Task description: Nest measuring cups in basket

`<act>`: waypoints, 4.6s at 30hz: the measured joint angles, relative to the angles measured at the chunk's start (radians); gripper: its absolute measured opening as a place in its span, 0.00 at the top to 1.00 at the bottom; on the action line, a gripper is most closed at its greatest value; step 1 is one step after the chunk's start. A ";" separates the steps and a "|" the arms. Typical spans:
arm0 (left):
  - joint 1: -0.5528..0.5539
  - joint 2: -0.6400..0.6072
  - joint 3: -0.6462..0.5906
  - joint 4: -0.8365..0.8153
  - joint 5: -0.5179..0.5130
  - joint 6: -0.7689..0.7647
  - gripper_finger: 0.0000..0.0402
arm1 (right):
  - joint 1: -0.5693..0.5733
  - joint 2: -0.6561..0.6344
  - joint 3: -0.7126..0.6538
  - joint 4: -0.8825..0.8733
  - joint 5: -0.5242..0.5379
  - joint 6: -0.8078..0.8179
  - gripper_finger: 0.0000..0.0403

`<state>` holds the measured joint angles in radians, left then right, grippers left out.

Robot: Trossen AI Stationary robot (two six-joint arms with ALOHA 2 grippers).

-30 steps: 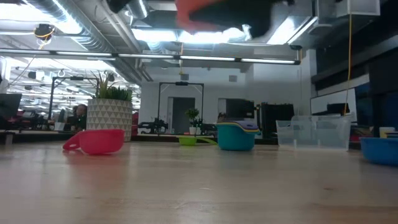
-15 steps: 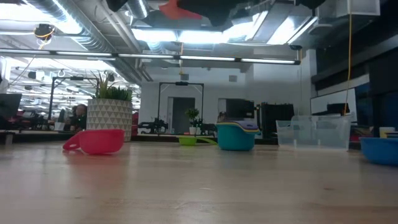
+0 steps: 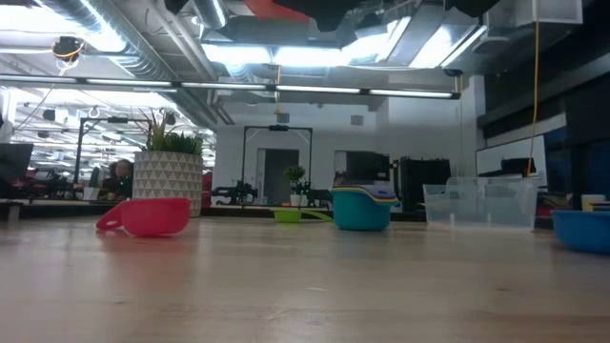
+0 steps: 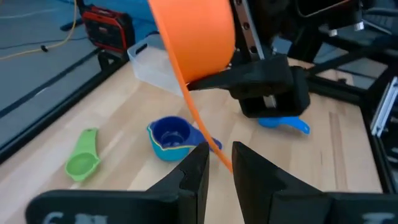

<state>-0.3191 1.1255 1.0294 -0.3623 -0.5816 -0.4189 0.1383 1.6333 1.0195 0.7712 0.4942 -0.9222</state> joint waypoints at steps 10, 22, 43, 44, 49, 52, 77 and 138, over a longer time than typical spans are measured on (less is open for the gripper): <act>0.000 -0.001 0.000 0.084 -0.028 -0.010 0.84 | -0.001 0.000 0.000 0.066 -0.014 -0.006 0.18; 0.001 0.000 0.000 0.091 -0.070 -0.071 0.84 | -0.002 0.000 0.000 0.110 -0.052 -0.004 0.18; 0.000 0.000 0.000 0.084 -0.072 -0.190 0.84 | -0.007 0.000 0.000 0.147 -0.043 0.005 0.18; 0.000 0.000 0.000 0.083 -0.072 -0.206 0.84 | -0.007 0.000 0.000 0.147 -0.043 0.005 0.18; 0.000 0.000 0.000 0.083 -0.071 -0.234 0.84 | -0.007 0.000 0.000 0.146 -0.043 0.008 0.18; 0.008 0.000 0.000 0.082 -0.067 -0.234 0.84 | -0.007 0.000 0.000 0.146 -0.042 0.009 0.18; 0.055 0.077 0.000 0.084 -0.063 -0.204 0.98 | -0.008 0.000 0.000 0.123 -0.037 0.001 0.16; 0.119 0.088 0.000 -0.011 -0.168 -0.198 0.99 | -0.102 -0.336 -0.002 -0.793 0.005 0.275 0.03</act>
<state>-0.2001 1.2133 1.0294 -0.3731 -0.7492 -0.6173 0.0360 1.2973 1.0180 -0.0214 0.4989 -0.6472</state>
